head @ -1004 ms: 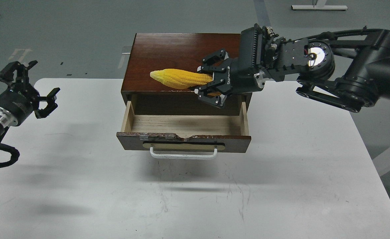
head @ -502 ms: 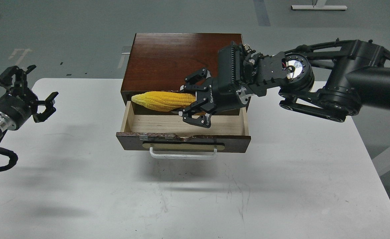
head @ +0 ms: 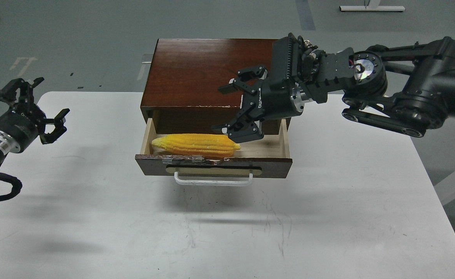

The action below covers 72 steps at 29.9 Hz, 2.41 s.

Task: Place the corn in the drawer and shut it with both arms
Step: 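Open the right gripper and raise it away from the drawer, then swing the left gripper down toward the drawer front near the handle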

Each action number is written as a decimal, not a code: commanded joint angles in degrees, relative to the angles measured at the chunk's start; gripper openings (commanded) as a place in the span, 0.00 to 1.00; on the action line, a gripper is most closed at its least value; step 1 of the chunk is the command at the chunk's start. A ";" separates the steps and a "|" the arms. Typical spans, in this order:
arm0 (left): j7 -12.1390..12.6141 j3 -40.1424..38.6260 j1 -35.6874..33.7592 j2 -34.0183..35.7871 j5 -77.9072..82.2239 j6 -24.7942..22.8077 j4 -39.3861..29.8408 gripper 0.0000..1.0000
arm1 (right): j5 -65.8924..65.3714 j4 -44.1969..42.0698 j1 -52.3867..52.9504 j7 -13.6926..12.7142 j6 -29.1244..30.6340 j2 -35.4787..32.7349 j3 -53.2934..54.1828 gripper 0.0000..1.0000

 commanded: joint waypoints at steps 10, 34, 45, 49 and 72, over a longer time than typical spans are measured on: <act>0.00 -0.09 0.00 -0.38 0.00 0.00 0.01 0.98 | 81.57 -26.22 -3.36 -4.32 28.14 0.19 15.98 0.94; -13.14 -0.88 -2.72 16.12 27.16 0.00 -14.74 0.98 | 105.37 -27.38 -44.43 -16.57 16.88 -7.72 45.61 0.96; -13.14 0.53 -2.10 31.16 49.57 0.00 -53.85 0.98 | 105.02 -27.30 -45.40 -16.48 16.80 -9.83 44.55 0.96; -13.14 2.29 -2.10 31.52 49.75 0.00 -59.84 0.98 | 104.76 -27.38 -45.84 -16.57 16.89 -11.32 44.46 0.96; -13.14 3.96 -2.28 30.63 67.50 0.00 -61.25 0.00 | 103.88 -28.00 -47.60 -16.39 16.97 -12.65 44.38 0.96</act>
